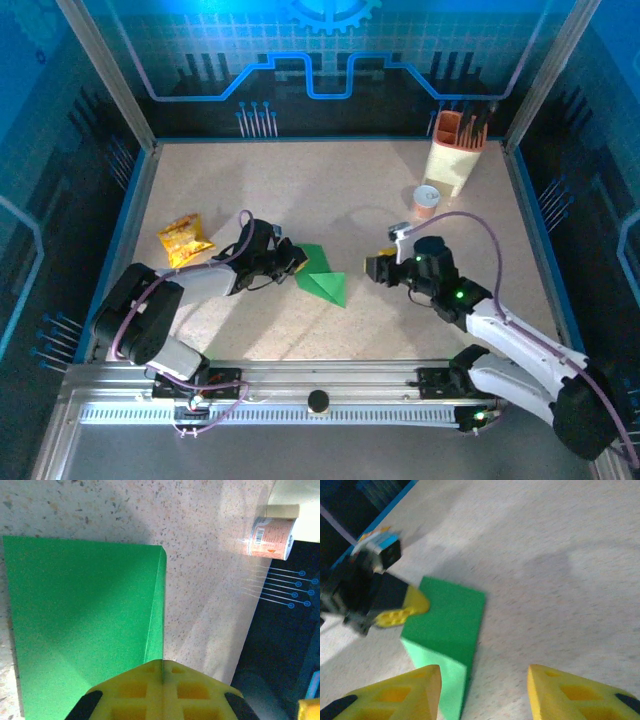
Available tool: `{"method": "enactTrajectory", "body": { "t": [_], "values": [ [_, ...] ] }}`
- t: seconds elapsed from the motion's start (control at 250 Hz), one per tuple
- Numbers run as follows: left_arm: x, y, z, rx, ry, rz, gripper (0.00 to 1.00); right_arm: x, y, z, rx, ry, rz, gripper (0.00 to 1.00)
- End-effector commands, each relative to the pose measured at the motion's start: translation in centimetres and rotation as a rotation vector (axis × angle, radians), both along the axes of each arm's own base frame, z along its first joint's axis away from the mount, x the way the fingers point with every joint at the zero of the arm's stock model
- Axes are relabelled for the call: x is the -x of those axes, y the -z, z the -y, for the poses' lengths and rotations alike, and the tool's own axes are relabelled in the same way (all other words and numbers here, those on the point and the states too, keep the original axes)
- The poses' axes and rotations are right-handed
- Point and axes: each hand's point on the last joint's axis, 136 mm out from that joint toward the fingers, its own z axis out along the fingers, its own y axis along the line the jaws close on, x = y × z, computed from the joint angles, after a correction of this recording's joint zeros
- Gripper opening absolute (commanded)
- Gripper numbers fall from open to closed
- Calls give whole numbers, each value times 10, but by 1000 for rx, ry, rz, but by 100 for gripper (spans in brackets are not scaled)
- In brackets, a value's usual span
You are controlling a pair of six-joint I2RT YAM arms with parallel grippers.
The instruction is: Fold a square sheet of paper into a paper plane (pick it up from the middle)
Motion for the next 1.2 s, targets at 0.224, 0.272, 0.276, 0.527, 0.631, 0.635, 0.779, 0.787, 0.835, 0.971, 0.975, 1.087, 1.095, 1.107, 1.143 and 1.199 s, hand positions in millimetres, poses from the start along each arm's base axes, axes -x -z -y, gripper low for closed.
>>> {"method": "enactTrajectory", "body": {
  "t": [0.224, 0.272, 0.276, 0.527, 0.631, 0.635, 0.779, 0.787, 0.835, 0.971, 0.975, 1.087, 1.095, 1.107, 1.143, 1.199],
  "values": [
    [-4, -2, 7, -2, 21, -29, 1, 44, 68, -82, 502, -293, 354, 49],
    [-4, -3, 9, 1, 27, -28, 1, 43, 75, -90, 560, -289, 380, 49],
    [-4, -3, 9, 1, 28, -28, 1, 43, 76, -91, 565, -288, 382, 49],
    [-4, -7, 11, -8, 50, -32, 1, 23, 90, -99, 640, -176, 420, 46],
    [-4, -6, 10, -13, 51, -36, 2, 20, 99, -97, 653, -169, 387, 43],
    [-4, -5, 10, -13, 50, -36, 2, 20, 100, -97, 653, -169, 387, 43],
    [-4, -4, 12, -11, 58, -42, 2, 18, 110, -92, 636, -150, 334, 36],
    [-4, -4, 12, -11, 58, -43, 1, 18, 111, -92, 634, -153, 331, 36],
    [-4, -4, 13, -10, 61, -44, 2, 17, 113, -92, 621, -151, 314, 34],
    [-5, -4, 14, -8, 64, -46, 2, 17, 115, -94, 608, -145, 302, 30],
    [-5, -4, 14, -8, 64, -46, 2, 17, 115, -93, 608, -146, 301, 30],
    [-5, -4, 14, -8, 63, -49, 2, 19, 115, -97, 573, -157, 295, 27],
    [-5, -4, 14, -8, 64, -49, 2, 19, 115, -97, 571, -157, 295, 27],
    [-6, -5, 14, -9, 64, -48, 2, 19, 115, -97, 570, -158, 295, 28],
    [-5, -3, 14, -13, 65, -53, 2, 19, 113, -97, 564, -158, 299, 29],
    [-5, -2, 14, -15, 65, -58, 2, 19, 111, -97, 553, -152, 300, 29]
  ]
}}
